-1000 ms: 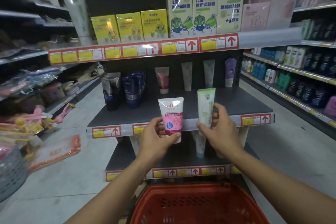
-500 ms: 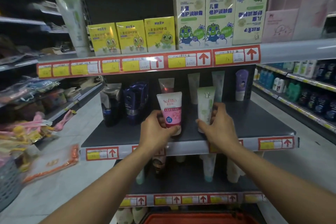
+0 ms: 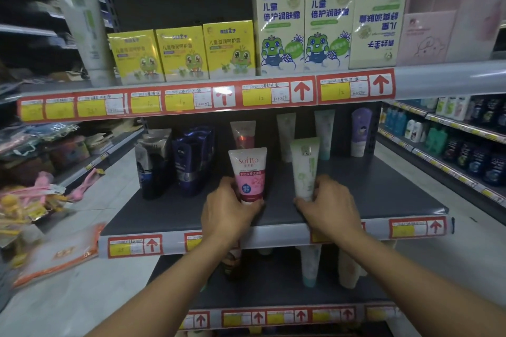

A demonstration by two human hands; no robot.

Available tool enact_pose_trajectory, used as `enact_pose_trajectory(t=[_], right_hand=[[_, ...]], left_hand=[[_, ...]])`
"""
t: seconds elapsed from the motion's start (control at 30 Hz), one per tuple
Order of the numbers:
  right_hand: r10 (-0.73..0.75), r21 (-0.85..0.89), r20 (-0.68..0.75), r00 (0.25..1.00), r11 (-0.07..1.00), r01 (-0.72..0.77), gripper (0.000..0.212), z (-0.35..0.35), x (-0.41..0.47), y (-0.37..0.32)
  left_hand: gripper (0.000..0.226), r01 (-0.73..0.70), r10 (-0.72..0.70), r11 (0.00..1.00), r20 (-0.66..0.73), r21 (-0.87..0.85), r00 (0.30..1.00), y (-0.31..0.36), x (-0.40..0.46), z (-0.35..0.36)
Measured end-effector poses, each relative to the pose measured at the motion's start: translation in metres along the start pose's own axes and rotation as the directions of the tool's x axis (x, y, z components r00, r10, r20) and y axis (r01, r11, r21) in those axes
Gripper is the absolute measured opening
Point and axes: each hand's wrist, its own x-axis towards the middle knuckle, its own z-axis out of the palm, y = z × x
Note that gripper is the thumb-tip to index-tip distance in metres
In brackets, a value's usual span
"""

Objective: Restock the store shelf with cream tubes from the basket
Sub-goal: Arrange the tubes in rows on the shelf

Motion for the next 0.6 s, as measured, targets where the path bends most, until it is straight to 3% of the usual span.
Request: enact_pose_trajectory(t=[0.27,0.4,0.6], right_hand=[[0.106,-0.02,0.122,0.987,0.994,-0.104,0.048,0.007,0.051,-0.003],[0.109,-0.009,0.103,0.989,0.994,-0.108,0.037,0.021,0.077,-0.004],[0.115,-0.016,0.062,0.991,0.993,-0.114,0.049,0.05,0.117,-0.002]], left_hand=[[0.059,0.076,-0.079,0.995,0.03,0.068,0.996,0.003,0.047,0.009],[0.062,0.067,-0.068,0.996,0.008,0.059,0.998,-0.003,0.072,0.02],[0.064,0.088,-0.088,0.993,0.004,0.085,0.996,-0.004,0.114,0.038]])
